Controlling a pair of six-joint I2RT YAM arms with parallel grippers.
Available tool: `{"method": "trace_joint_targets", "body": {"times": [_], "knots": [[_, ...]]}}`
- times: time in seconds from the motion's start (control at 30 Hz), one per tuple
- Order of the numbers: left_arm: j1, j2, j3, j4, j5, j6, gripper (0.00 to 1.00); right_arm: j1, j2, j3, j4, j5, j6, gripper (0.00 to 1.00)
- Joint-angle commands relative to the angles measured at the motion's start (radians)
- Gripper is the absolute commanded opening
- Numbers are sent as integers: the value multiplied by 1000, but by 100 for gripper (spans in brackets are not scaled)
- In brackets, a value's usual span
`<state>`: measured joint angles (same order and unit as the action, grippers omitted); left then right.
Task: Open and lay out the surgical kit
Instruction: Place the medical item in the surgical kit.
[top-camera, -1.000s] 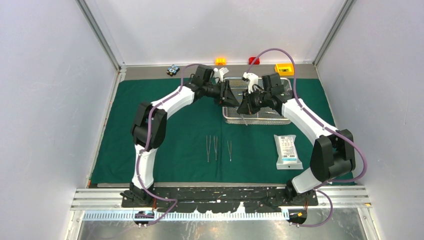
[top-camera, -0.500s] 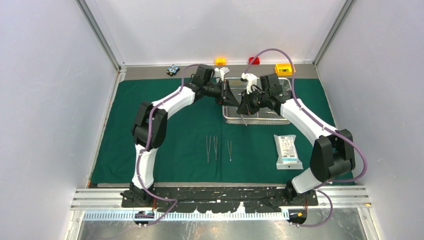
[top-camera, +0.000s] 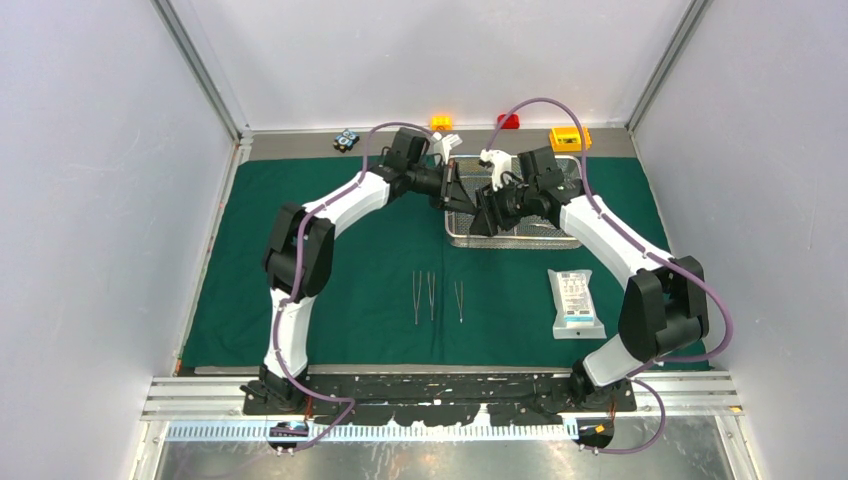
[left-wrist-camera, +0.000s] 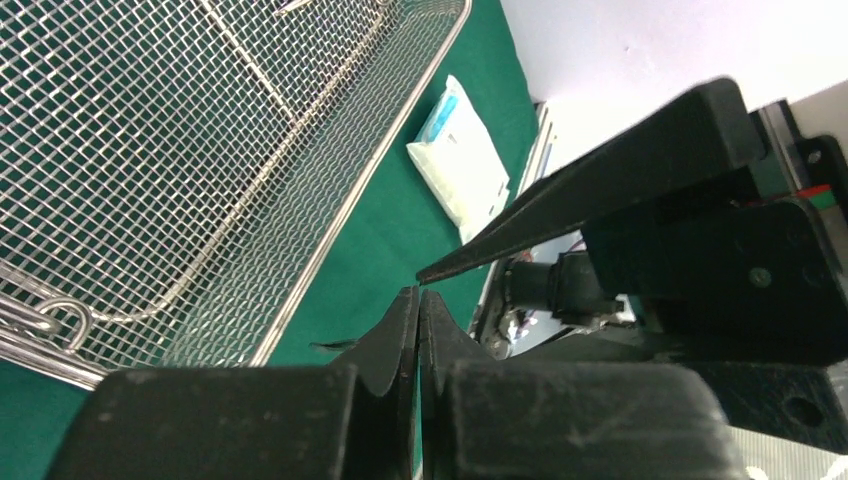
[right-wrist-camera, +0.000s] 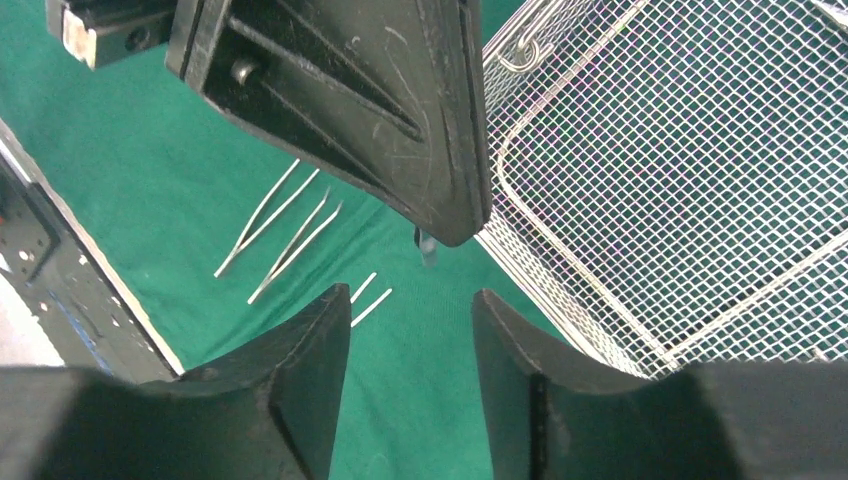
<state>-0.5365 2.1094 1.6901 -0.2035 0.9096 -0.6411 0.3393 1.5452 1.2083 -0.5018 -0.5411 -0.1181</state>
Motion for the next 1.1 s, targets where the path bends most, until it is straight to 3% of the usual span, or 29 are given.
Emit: {"method": "trace_joint_targets", "body": {"times": [0.0,0.23,0.47,0.73,0.87,1.07], "knots": [[2,-67,16,-11,63,166,0,-1,-54,21,-27,-24,-57,58],[19,-127,-54,96,168,182,0,-16,-77,-26,-43,-131,-101,66],[26,-188,-174,422,277,-25,0,-16,-91,-44,8,-206,-127,66],[26,-245,-206,526,305,-118,0,-18,-108,-29,3,-288,-155,66],[29,-255,-221,621,310,-211,0,-16,-112,-11,-14,-332,-161,56],[34,-252,-229,719,309,-297,0,-17,-130,-4,-14,-373,-133,24]]}}
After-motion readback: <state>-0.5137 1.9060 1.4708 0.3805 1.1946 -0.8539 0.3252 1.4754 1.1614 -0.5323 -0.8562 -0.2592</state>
